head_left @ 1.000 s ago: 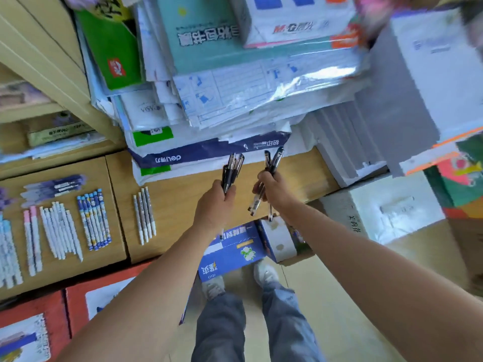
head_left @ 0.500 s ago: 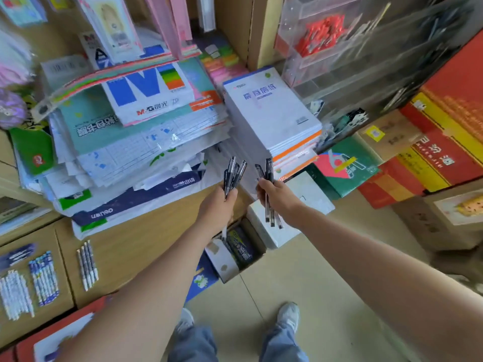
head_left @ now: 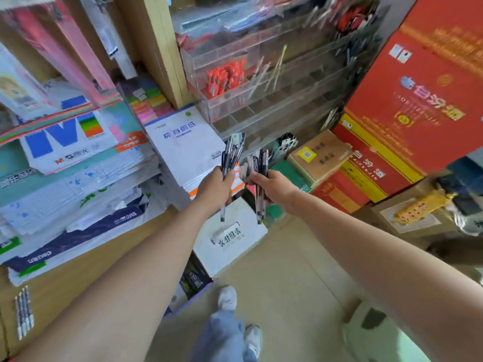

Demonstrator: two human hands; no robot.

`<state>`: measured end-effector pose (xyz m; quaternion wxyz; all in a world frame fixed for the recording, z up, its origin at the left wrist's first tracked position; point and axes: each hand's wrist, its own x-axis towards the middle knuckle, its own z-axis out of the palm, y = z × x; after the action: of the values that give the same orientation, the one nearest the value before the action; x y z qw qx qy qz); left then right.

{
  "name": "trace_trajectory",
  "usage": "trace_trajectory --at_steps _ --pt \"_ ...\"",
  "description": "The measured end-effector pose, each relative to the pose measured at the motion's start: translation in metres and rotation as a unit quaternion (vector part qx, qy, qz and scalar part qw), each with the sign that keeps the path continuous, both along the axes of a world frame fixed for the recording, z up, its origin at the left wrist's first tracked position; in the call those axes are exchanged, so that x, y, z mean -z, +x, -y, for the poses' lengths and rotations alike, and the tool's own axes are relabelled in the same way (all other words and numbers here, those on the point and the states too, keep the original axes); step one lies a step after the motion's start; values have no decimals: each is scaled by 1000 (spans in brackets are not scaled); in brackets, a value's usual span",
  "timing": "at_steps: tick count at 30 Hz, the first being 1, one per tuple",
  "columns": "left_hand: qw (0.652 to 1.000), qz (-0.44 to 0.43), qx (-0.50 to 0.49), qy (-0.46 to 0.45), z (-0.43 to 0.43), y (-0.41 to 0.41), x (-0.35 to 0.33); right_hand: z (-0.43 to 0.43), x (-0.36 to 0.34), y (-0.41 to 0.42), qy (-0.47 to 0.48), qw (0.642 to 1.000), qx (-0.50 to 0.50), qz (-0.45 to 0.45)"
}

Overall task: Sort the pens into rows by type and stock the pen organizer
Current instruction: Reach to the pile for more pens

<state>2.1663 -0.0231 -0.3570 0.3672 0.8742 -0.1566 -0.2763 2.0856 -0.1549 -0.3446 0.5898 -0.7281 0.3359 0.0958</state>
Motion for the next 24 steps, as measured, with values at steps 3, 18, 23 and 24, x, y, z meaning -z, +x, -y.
trace_trajectory --at_steps 3,18,23,24 --pt "1000 0 2 -11 36 16 -9 38 -8 11 12 1000 27 9" --pt "998 -6 26 -49 168 133 -22 203 -18 135 43 982 171 74" --pt "998 -16 -7 -64 209 161 -18 252 -22 175 71 976 174 110" --pt "998 -18 -14 -66 218 166 -16 264 -21 184 73 976 170 115"
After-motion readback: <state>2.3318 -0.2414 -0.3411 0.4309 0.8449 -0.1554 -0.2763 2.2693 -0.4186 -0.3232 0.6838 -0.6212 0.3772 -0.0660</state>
